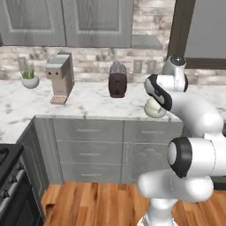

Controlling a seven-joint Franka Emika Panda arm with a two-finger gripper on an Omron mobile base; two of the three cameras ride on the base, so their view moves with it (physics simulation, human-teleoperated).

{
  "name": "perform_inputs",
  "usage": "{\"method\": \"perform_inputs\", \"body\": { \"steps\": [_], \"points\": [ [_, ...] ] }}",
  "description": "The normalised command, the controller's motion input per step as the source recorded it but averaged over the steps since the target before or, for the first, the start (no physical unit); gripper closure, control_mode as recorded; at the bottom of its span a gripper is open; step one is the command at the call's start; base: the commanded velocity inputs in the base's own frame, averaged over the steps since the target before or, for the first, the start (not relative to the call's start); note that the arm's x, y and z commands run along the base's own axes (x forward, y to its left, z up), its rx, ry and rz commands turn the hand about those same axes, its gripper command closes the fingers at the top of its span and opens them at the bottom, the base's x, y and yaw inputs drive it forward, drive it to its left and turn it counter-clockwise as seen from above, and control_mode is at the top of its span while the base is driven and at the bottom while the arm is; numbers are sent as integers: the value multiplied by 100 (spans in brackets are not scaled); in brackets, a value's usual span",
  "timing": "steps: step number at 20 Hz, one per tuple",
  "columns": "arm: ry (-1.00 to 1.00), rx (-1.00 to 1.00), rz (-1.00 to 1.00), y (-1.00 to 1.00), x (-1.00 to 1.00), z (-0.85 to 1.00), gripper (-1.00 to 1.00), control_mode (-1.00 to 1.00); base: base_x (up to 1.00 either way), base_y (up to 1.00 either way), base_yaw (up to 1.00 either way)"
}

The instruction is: The kettle is done boiling. Turn off the stove, then wait for 300 timesteps before moving the kettle to the dining table.

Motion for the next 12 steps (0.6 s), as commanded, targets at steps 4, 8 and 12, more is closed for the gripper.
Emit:
{"method": "perform_inputs", "body": {
  "steps": [4, 8, 12],
  "points": [
    [0, 0, 0, 0, 0, 0, 100, 100, -32, -30, -48],
    [0, 0, 0, 0, 0, 0, 100, 100, -31, -27, -48],
    [0, 0, 0, 0, 0, 0, 100, 100, -29, -29, -48]
  ]
}}
